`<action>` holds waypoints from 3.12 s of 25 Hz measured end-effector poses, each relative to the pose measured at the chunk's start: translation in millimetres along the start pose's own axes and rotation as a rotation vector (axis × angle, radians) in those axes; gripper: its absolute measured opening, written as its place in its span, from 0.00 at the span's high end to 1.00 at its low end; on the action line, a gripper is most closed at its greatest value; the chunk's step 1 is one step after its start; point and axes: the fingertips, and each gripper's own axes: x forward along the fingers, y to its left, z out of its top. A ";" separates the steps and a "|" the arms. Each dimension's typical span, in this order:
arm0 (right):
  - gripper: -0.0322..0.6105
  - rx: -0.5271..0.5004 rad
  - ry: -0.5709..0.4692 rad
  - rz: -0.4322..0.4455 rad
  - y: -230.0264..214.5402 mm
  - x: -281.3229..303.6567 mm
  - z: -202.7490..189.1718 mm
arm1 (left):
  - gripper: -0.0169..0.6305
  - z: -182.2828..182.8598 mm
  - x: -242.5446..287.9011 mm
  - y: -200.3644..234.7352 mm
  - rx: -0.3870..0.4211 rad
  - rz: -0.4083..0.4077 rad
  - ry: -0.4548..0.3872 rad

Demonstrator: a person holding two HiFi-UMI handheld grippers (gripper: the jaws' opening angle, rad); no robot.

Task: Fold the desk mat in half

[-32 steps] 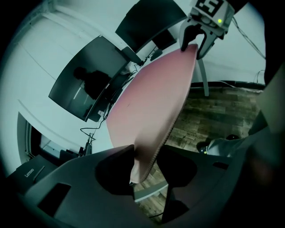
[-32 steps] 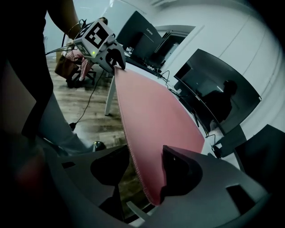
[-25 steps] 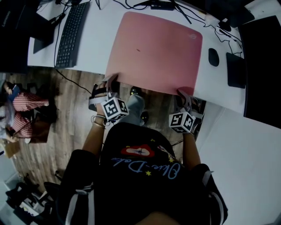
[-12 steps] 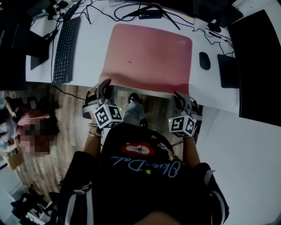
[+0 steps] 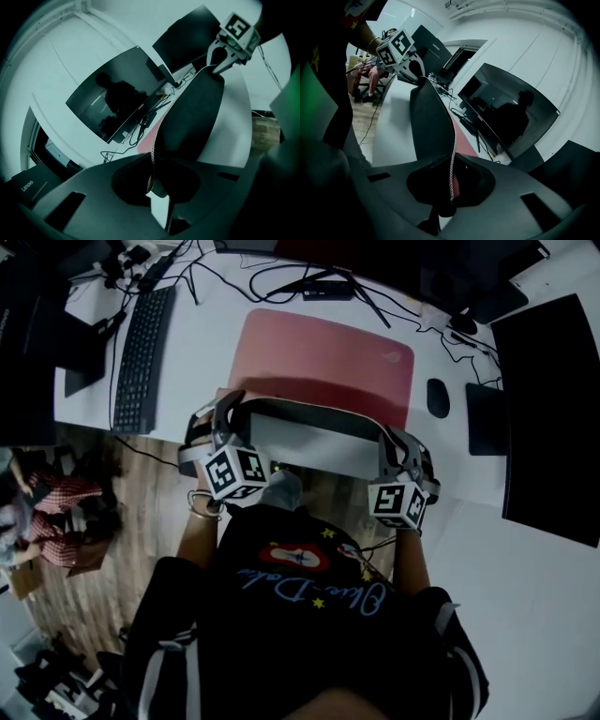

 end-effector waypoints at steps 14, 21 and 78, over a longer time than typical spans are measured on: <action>0.93 -0.020 0.078 -0.037 -64.1 78.5 8.8 | 0.94 25.4 93.0 33.9 -0.001 -0.065 -0.003; 0.93 -0.060 0.129 -0.022 -83.5 115.2 9.8 | 0.94 26.9 133.4 40.7 0.009 -0.121 0.029; 0.60 0.041 0.109 0.039 -123.2 201.5 -13.2 | 0.59 13.1 193.5 90.0 -0.202 0.042 0.139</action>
